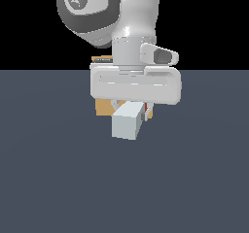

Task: Insert the peg into the horizontal hole in a box.

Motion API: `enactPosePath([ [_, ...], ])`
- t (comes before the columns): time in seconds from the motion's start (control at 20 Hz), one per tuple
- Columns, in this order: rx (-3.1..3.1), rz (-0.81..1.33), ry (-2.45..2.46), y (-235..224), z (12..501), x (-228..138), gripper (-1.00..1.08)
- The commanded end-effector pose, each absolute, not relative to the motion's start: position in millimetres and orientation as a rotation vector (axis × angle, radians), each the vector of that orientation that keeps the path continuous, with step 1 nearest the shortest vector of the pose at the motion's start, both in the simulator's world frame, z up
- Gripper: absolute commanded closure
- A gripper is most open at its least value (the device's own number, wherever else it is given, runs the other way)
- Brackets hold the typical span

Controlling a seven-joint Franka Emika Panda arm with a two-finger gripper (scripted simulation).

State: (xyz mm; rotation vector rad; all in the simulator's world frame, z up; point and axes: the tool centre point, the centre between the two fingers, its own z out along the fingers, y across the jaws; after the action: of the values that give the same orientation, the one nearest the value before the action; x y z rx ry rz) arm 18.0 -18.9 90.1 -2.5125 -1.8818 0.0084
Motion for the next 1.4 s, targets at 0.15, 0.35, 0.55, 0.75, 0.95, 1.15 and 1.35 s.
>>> enactPosePath([
  [0.15,-2.427,0.001,-1.997,0.3,117.2,4.0,1.08],
  [0.35,-2.39,0.001,-2.041,7.6,127.3,-2.8,1.08],
  [0.55,-2.375,0.0,-2.058,10.4,131.6,-5.5,1.08],
  [0.75,-2.374,0.0,-2.058,10.5,131.8,-5.6,1.08],
  [0.95,-2.374,-0.006,-2.062,10.0,134.9,-4.0,1.08],
  [1.15,-2.372,0.002,-2.059,9.9,131.8,-5.8,1.08],
  [1.35,-2.372,0.002,-2.059,16.3,131.8,-5.0,1.08],
])
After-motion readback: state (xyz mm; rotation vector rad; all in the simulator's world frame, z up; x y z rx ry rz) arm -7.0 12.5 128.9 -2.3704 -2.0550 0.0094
